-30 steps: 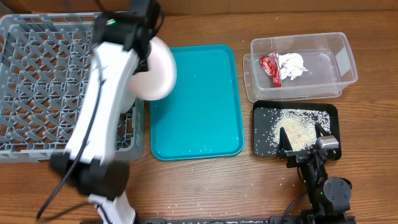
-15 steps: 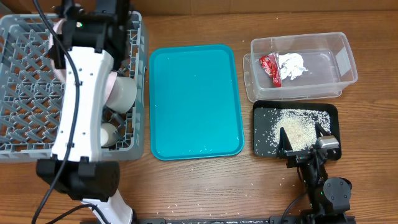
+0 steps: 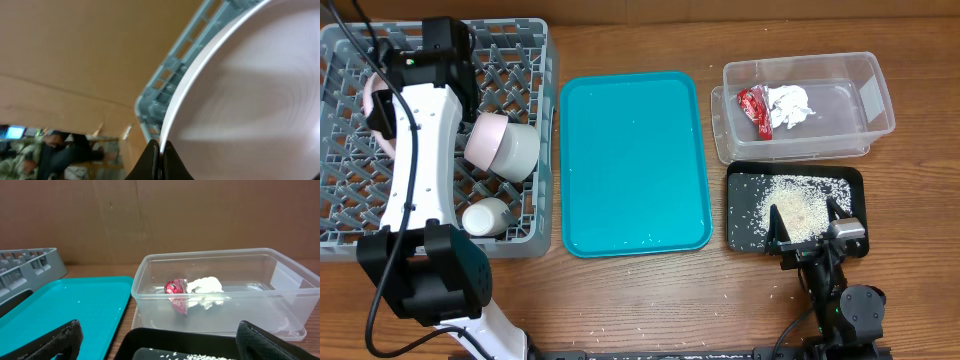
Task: Sort waste into correct bins and load items into the dishwasher
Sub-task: 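Stand the plate upright in the dish rack slots and release it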
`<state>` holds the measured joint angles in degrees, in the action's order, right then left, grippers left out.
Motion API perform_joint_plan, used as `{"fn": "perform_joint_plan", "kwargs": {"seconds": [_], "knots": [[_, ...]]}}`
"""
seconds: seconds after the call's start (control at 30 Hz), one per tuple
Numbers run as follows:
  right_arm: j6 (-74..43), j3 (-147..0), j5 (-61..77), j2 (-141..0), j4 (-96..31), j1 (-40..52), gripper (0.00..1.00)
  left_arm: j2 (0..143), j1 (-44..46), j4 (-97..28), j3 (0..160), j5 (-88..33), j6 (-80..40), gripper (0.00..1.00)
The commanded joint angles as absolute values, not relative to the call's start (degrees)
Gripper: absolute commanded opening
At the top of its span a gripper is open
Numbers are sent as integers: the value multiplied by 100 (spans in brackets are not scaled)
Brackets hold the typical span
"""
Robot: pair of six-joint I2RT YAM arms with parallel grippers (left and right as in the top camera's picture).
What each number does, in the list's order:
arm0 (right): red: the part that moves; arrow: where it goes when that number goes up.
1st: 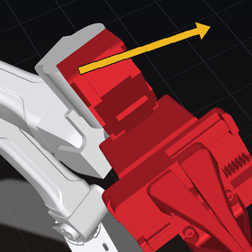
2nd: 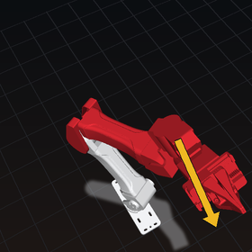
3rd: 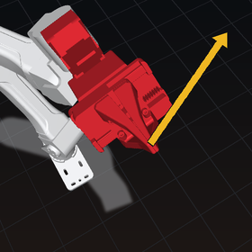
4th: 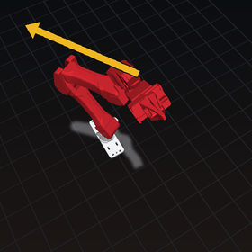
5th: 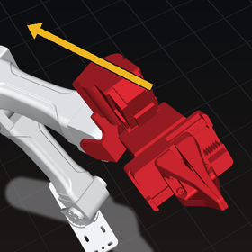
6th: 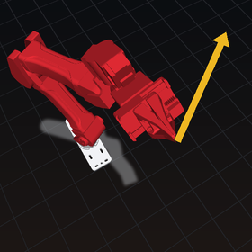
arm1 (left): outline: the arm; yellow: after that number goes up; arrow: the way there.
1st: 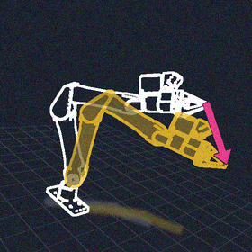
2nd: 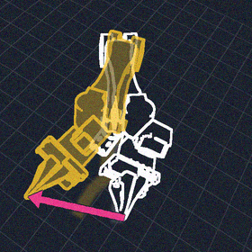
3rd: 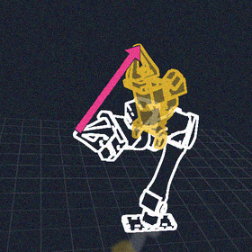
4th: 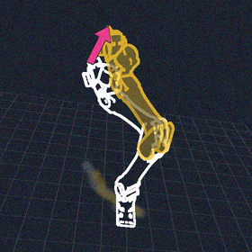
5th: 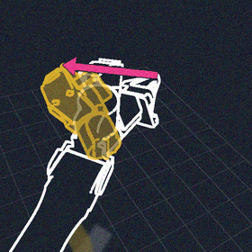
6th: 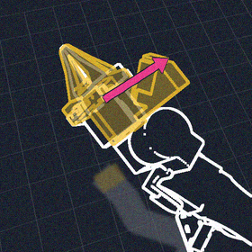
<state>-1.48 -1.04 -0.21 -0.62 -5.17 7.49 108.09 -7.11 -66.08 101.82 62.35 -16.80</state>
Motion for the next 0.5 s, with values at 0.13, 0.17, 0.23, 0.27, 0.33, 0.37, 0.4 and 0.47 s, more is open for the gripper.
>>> {"fn": "perform_joint_plan", "kwargs": {"seconds": [0.13,0.17,0.23,0.27,0.33,0.37,0.4,0.47], "knots": [[-148,-47,-30,-19,-480,727,100,10849,-676,-5968,9561,6034,-484,4],[-145,-47,-30,-19,-482,727,100,10849,-676,-5935,9535,6034,-423,4],[-145,-47,-30,-19,-480,727,100,10849,-676,-5924,9529,6027,-421,4],[-145,-47,-30,-19,-480,727,100,10849,-674,-5913,9531,6036,-366,4],[-145,-47,-30,-19,-482,727,100,10836,-587,-5826,9548,6031,-128,4],[-145,-47,-30,-19,-480,727,100,10829,-504,-5806,9555,6034,-69,4],[-145,-47,-30,-19,-480,727,100,10816,-386,-5806,9566,6031,-36,7],[-145,-47,-30,-19,-480,727,100,10805,-110,-5804,9588,6034,-16,34]]}}
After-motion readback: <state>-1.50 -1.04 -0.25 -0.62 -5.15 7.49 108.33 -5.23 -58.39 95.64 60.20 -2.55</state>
